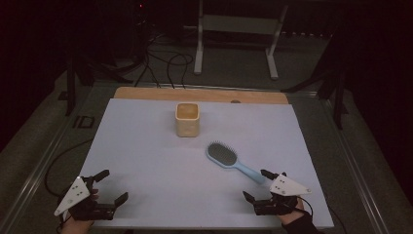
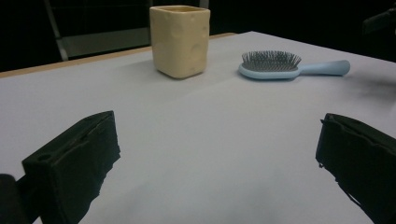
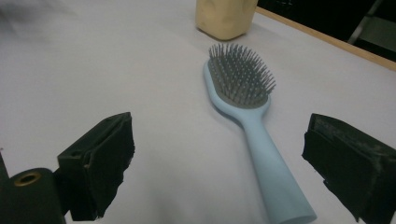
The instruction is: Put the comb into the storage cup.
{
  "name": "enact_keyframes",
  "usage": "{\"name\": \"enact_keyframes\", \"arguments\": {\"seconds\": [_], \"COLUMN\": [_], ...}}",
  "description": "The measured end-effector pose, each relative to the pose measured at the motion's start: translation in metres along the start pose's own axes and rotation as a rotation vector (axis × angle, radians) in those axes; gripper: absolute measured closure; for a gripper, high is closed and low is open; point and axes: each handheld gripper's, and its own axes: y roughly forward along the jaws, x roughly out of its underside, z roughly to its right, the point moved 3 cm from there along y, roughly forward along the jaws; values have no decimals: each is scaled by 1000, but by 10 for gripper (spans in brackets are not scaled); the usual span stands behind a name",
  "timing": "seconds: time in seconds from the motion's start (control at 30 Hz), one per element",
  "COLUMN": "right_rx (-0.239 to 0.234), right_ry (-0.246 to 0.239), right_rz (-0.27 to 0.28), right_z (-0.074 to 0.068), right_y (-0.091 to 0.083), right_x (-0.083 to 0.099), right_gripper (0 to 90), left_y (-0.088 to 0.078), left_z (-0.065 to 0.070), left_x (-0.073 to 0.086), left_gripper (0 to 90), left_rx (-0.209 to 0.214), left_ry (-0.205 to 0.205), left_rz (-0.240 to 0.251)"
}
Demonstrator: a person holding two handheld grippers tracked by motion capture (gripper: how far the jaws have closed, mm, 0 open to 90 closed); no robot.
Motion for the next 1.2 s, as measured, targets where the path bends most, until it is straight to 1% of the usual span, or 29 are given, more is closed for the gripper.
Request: {"name": "enact_keyframes", "arguments": {"seconds": [0.03, 0.2, 0.27, 0.37, 0.43, 0.47, 0.53, 0.57, 0.6, 0.67, 0.7, 0.77, 0.8, 0.83, 0.87, 0.93, 0.97, 1.0, 1.03, 1.07, 1.2], "right_rx": [0, -5, -7, -8, -11, -10, -14, -31, -37, -38, -37, -35, -34, -34, -38, -50, -50, -46, -49, -52, -57], "right_ry": [-6, -4, -13, -13, -27, -20, -24, -16, -8, -11, -19, -22, -37, -37, -34, -48, -48, -55, -59, -56, -50], "right_rz": [5, 19, 21, 14, 13, 15, 17, 25, 29, 11, 3, -2, -21, -21, -30, -59, -59, -83, -92, -97, -133], "right_z": [0, 3, 5, 5, 8, 9, 10, 12, 13, 15, 16, 17, 21, 21, 21, 25, 25, 27, 28, 29, 33], "right_y": [-1, -1, 0, 1, 3, 3, 4, 5, 5, 8, 9, 10, 13, 13, 14, 20, 20, 24, 26, 28, 36], "right_x": [-3, -11, -14, -18, -23, -24, -25, -28, -29, -32, -33, -34, -37, -37, -38, -40, -40, -41, -42, -42, -42], "right_gripper": [85, 85, 85, 85, 85, 85, 85, 74, 74, 73, 73, 73, 73, 73, 73, 72, 72, 72, 72, 72, 72], "left_y": [0, 0, 0, 0, 0, 0, 0, 0, 0, 0, 0, 0, 0, 0, 0, 0, 0, 0, 0, 0, -1], "left_z": [0, 0, 0, -1, 0, 0, 0, 0, 0, 0, -1, -1, -1, -1, -1, -1, -1, -1, -1, -1, -1], "left_x": [0, 0, 0, 0, 0, 0, 0, 0, 0, 0, 0, 0, 0, 0, 0, 0, 0, 0, 0, 0, -1], "left_gripper": [0, 0, 0, 0, 0, 0, 0, 0, 0, 0, 0, 0, 0, 0, 0, 0, 0, 0, 0, 0, 0], "left_rx": [0, 0, -1, 0, -1, -1, 0, 0, 0, -1, -1, -2, -2, -2, -1, -2, -2, -4, -10, -10, -12], "left_ry": [0, -1, -2, -3, -2, -1, -2, -3, -2, -2, -9, -9, -7, -6, -5, -9, -8, -6, -7, -12, -6], "left_rz": [-1, 1, 0, 1, 0, -1, 0, 2, 1, 0, 4, 5, 3, 3, 2, 4, 4, 2, 1, 4, 8]}}
